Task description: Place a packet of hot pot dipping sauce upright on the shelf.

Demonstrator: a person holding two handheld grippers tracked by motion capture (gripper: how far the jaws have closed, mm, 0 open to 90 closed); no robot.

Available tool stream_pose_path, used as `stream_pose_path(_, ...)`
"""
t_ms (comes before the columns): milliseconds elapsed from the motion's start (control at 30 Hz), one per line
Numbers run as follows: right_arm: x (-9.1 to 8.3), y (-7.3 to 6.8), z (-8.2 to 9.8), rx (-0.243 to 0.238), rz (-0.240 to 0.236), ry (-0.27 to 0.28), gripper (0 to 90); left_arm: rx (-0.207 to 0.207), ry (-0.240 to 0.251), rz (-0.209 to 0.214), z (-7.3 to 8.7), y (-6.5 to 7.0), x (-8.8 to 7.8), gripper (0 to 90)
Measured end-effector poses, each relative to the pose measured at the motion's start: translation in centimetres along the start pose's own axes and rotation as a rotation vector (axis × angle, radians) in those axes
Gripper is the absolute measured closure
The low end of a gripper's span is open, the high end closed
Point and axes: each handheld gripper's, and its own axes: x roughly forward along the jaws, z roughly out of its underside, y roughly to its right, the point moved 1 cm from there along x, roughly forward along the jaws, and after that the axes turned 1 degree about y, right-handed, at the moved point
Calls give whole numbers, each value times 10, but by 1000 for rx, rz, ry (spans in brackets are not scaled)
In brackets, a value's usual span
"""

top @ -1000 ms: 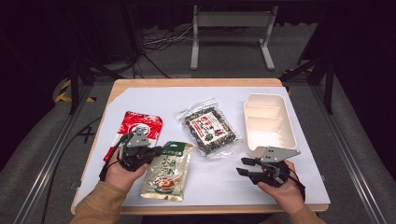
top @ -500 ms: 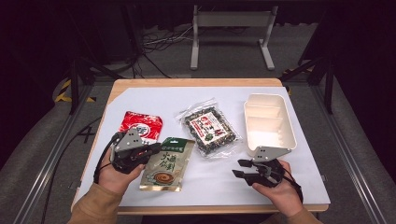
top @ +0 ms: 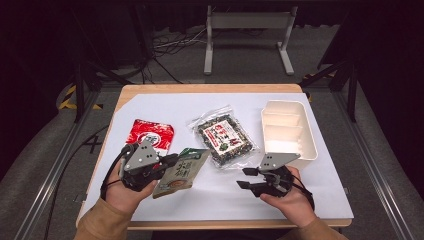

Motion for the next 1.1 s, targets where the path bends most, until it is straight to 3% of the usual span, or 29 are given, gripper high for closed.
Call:
stream_pose_path(333, 17, -5, -29, -34, -77, 57, 444, 10, 52, 43, -17, 4, 0, 875)
stream_pose_path(767, 32, -6, -45, -32, -146, 155, 400, 48, 137, 123, -29, 17, 10, 875)
stream_pose_path(1033, 36, -7, -45, -39, -200, 195, 479, 59, 176, 154, -29, 25, 17, 876)
stream_pose_path(1100, 36, -8, -44, -42, -212, 199, 549, 60, 181, 158, -29, 26, 18, 876)
